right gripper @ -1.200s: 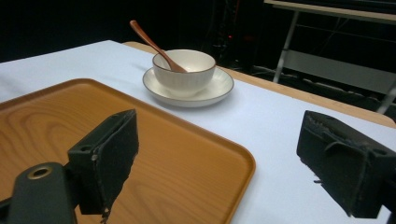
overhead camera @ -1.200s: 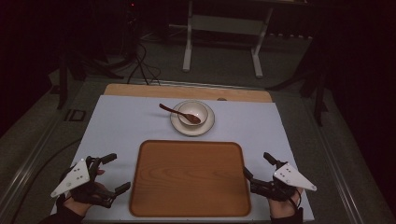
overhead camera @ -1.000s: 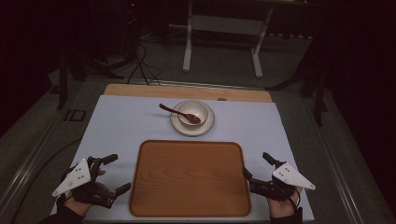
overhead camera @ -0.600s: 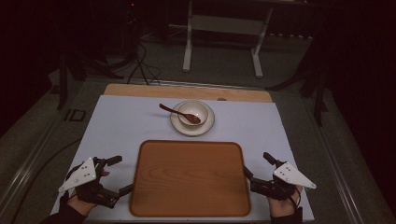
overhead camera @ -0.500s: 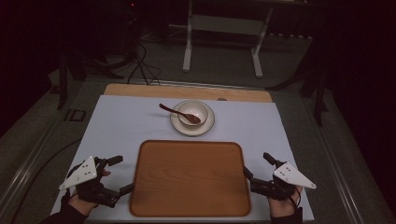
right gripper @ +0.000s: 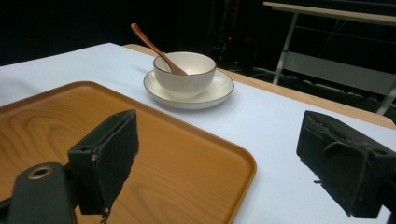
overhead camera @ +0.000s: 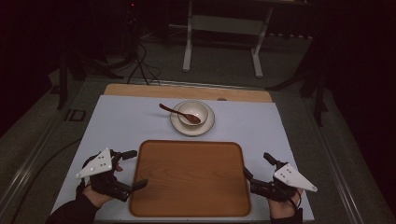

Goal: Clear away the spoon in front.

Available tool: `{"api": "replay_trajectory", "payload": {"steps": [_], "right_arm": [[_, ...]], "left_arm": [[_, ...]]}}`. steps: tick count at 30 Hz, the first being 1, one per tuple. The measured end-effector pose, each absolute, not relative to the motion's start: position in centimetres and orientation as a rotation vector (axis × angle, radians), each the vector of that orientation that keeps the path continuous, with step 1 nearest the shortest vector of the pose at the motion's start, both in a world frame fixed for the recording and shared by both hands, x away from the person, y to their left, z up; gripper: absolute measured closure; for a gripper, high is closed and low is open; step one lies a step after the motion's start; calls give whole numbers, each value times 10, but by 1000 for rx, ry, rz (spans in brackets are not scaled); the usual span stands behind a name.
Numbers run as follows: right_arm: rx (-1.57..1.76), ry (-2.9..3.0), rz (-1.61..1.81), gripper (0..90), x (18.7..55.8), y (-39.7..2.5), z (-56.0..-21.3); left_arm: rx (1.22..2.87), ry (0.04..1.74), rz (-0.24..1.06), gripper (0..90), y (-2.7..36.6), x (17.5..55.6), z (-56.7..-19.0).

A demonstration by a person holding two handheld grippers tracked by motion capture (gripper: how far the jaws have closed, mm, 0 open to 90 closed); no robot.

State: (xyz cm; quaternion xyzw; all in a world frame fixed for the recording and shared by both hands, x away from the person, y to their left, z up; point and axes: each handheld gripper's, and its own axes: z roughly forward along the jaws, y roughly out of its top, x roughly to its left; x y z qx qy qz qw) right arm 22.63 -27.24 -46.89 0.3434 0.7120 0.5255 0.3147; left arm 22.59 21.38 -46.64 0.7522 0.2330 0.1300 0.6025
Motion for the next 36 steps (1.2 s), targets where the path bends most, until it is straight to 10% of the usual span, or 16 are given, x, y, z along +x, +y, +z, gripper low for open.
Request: {"api": "replay_trajectory", "payload": {"steps": [36], "right_arm": [[864,1879,1397,128,224,-268,-467]], "left_arm": [[1394,947,309,222,187,347,-436]]}}
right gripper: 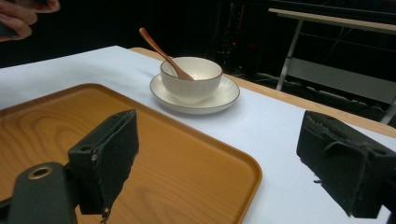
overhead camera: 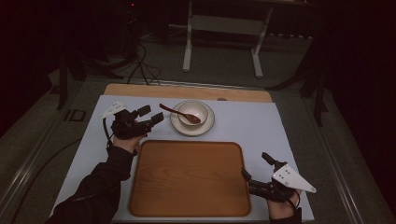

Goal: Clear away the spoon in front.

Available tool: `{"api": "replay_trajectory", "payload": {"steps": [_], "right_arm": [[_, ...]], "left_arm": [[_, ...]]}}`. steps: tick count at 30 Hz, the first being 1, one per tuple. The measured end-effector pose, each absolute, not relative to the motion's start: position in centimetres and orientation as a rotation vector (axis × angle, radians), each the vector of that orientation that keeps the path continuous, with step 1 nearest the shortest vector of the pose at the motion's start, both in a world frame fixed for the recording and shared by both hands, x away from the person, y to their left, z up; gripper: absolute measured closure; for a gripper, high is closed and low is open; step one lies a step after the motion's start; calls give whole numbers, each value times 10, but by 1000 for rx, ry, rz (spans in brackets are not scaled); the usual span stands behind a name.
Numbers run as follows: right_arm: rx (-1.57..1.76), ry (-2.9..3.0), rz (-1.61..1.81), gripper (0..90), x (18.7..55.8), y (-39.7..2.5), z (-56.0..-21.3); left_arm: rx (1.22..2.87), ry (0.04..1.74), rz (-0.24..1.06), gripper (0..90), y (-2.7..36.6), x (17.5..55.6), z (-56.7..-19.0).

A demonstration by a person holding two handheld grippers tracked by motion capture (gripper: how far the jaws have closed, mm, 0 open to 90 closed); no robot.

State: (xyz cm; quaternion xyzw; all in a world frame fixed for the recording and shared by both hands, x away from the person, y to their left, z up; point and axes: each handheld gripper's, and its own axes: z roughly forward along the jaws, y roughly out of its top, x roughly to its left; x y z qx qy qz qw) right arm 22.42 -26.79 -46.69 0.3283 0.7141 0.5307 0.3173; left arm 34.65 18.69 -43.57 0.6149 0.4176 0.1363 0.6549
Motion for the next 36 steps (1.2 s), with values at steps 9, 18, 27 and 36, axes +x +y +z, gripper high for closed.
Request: {"api": "replay_trajectory", "payload": {"steps": [9,18,27,36], "right_arm": [[865,1884,1399,128,224,-268,-467],[864,1892,1393,129,225,-267,-468],[883,1901,1407,129,227,-268,-469],[881,1907,1415,130,227,-269,-470]], "left_arm": [[1283,1082,280,238,181,368,-450],[1200,1236,226,238,169,384,-460],[1111,1400,190,255,157,399,-473],[1030,1451,180,341,144,408,-483]]}}
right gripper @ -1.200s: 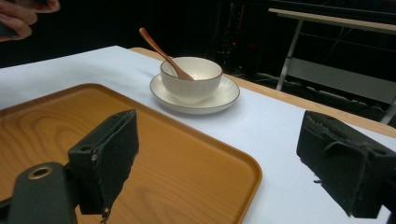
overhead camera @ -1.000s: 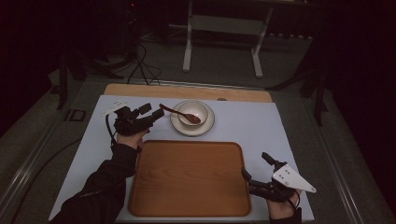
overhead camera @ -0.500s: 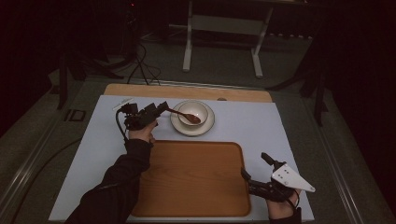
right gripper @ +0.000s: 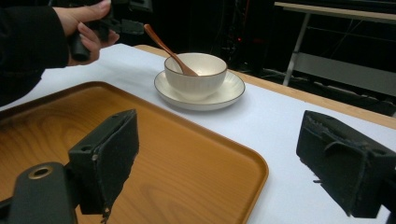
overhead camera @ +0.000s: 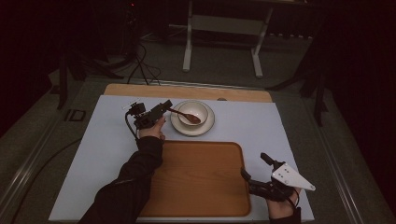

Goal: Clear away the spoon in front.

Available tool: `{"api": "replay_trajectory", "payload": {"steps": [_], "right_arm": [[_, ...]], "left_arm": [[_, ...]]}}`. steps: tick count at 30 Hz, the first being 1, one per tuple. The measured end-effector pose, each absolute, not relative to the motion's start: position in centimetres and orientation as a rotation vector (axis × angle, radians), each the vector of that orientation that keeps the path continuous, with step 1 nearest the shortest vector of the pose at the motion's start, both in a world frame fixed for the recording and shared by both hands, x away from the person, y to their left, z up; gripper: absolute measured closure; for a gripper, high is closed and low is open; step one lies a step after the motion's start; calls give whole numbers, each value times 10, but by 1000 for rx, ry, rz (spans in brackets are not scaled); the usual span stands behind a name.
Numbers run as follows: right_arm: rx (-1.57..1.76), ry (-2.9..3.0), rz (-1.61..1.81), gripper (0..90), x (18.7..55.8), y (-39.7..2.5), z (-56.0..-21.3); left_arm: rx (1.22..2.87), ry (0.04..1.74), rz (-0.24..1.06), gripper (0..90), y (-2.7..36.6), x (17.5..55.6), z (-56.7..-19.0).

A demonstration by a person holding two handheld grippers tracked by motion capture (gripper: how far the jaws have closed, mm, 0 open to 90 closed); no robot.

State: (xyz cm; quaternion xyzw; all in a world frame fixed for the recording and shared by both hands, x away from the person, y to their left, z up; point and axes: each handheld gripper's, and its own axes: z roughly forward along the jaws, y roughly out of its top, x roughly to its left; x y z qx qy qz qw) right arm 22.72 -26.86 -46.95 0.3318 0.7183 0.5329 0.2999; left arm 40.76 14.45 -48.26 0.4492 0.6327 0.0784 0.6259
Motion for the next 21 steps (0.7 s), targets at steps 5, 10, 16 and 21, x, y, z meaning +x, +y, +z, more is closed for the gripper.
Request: {"api": "replay_trajectory", "payload": {"steps": [5,10,16,21], "right_arm": [[884,1913,1417,132,227,-269,-470],[886,1917,1424,132,228,-269,-470],[891,1926,1434,133,229,-269,-471],[891,1929,1433,134,229,-269,-471]], "left_arm": [[992,1483,178,394,140,411,-492],[957,1486,205,406,140,415,-496],[950,1492,218,407,137,422,-498],[938,1486,205,464,133,426,-501]]}}
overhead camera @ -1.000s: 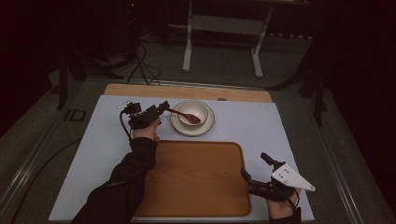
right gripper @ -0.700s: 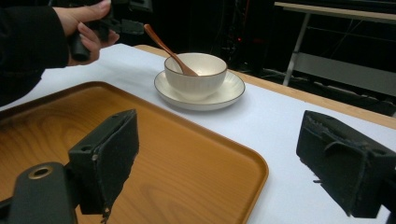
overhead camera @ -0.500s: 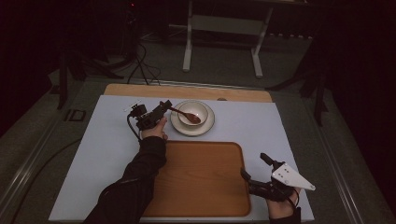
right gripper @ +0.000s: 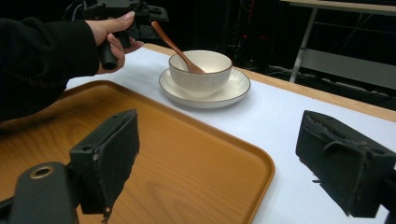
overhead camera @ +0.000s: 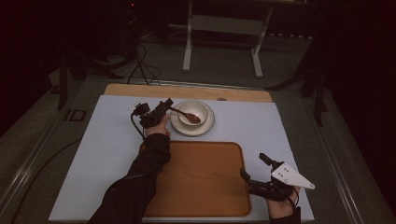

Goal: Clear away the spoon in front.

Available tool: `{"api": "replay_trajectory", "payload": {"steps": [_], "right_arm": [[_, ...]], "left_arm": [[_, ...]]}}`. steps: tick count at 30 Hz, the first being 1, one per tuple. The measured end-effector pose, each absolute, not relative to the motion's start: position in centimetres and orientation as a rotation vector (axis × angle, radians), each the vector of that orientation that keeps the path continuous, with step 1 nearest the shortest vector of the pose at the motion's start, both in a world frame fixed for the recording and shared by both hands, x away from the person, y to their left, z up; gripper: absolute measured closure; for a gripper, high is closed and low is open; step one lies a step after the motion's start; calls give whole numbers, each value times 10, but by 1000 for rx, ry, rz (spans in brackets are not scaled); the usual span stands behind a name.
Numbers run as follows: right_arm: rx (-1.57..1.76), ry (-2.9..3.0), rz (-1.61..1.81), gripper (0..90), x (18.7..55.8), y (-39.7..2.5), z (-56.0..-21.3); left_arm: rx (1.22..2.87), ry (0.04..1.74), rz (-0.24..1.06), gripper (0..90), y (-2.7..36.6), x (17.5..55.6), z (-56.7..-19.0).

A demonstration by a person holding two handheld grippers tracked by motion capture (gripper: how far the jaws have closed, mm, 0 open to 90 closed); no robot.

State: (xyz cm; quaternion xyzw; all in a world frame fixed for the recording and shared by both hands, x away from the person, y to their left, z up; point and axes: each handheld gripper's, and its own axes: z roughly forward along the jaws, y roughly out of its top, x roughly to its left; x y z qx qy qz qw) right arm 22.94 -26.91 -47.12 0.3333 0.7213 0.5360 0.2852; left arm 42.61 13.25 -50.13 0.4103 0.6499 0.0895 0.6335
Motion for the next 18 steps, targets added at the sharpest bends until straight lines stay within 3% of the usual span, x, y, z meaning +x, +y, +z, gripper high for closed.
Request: {"api": "replay_trajectory", "payload": {"steps": [9,18], "right_arm": [[894,1928,1436,135,230,-270,-471],[900,1934,1437,135,231,-270,-472]], "left_arm": [[916,1520,157,559,128,432,-507],[897,1537,134,723,126,436,-512]]}}
